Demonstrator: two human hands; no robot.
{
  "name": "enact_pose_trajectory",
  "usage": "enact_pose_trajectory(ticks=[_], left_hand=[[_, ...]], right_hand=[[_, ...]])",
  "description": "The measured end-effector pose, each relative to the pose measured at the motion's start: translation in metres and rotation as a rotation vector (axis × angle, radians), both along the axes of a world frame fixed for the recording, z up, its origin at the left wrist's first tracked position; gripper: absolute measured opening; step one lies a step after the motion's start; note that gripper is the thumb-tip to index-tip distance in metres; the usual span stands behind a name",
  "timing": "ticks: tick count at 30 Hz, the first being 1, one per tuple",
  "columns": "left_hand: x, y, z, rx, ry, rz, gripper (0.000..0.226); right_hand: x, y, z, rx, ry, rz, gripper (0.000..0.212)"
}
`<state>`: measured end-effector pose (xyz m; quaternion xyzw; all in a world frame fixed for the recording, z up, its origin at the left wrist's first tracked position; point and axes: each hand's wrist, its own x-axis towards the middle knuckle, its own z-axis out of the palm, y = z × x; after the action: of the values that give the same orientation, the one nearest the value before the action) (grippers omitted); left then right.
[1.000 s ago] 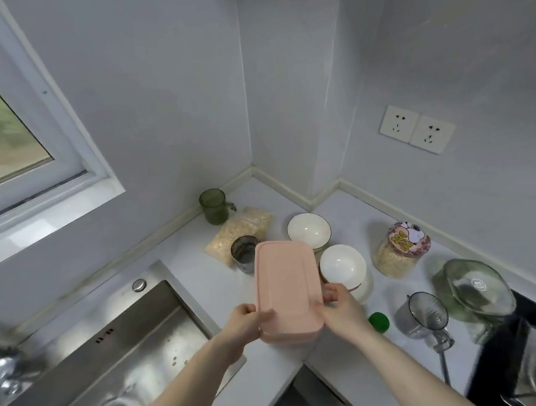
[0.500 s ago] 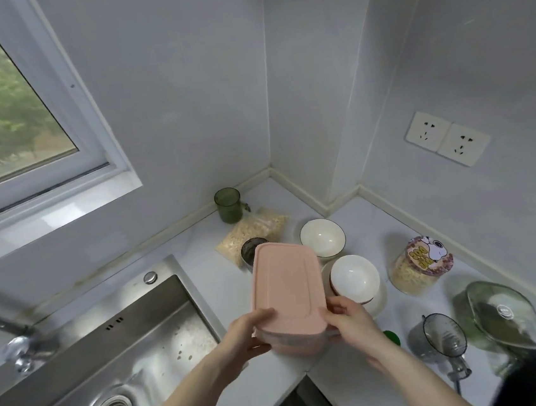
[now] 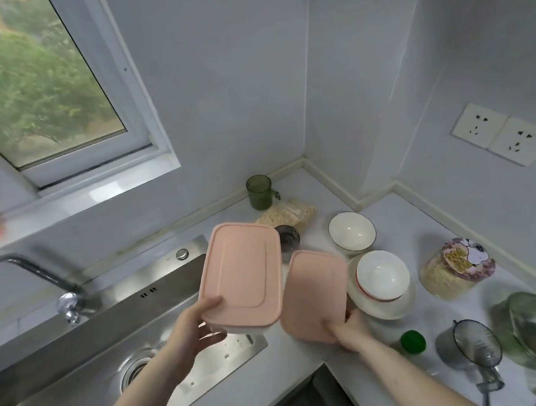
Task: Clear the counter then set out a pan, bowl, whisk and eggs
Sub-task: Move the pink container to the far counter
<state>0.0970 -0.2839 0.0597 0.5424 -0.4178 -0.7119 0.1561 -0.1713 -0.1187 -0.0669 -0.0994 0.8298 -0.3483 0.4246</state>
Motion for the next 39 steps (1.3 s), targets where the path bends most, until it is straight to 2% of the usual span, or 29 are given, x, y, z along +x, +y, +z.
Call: enact_pose_trajectory(ticks=[4, 7, 10, 15, 18, 22, 25, 28, 34, 39], left_hand=[[0.017, 0.004, -0.002, -0.001, 0.009, 0.028, 0.050], [0.026, 0.007, -0.003, 0.005, -0.002, 0.025, 0.058], [0.032, 0.009, -0.005, 0.014, -0.010, 0.002, 0.059], [0.044, 0.012, -0.006, 0.023, -0.012, -0.065, 0.040], [0.052, 0.011, -0.007, 0.025, -0.017, -0.120, 0.045], [0.065, 0.009, -0.009, 0.031, -0.014, -0.169, 0.058], [0.078, 0.006, -0.010, 0.045, -0.006, -0.199, 0.059], [0.097, -0.003, -0.011, 0.051, -0.014, -0.256, 0.057], [0.130, -0.014, -0.016, 0.045, -0.008, -0.353, 0.053], [0.137, -0.004, -0.010, 0.035, 0.029, -0.477, 0.067]], right_hand=[[0.004, 0.009, 0.000, 0.029, -0.194, -0.054, 0.058], [0.009, 0.018, 0.001, 0.011, -0.303, -0.100, 0.047], [0.027, 0.029, 0.003, 0.018, -0.394, -0.105, 0.048], [0.071, 0.055, 0.005, 0.038, -0.507, -0.129, 0.041], [0.098, 0.066, 0.010, 0.002, -0.594, -0.248, 0.035], [0.125, 0.060, 0.015, -0.101, -0.737, -0.440, 0.052], [0.139, 0.051, 0.013, -0.226, -0.714, -0.586, 0.055], [0.158, 0.046, 0.024, -0.282, -0.656, -0.624, 0.050], [0.187, 0.060, 0.063, -0.325, -0.490, -0.728, 0.015], [0.219, 0.122, 0.092, -0.355, -0.386, -0.742, 0.030]])
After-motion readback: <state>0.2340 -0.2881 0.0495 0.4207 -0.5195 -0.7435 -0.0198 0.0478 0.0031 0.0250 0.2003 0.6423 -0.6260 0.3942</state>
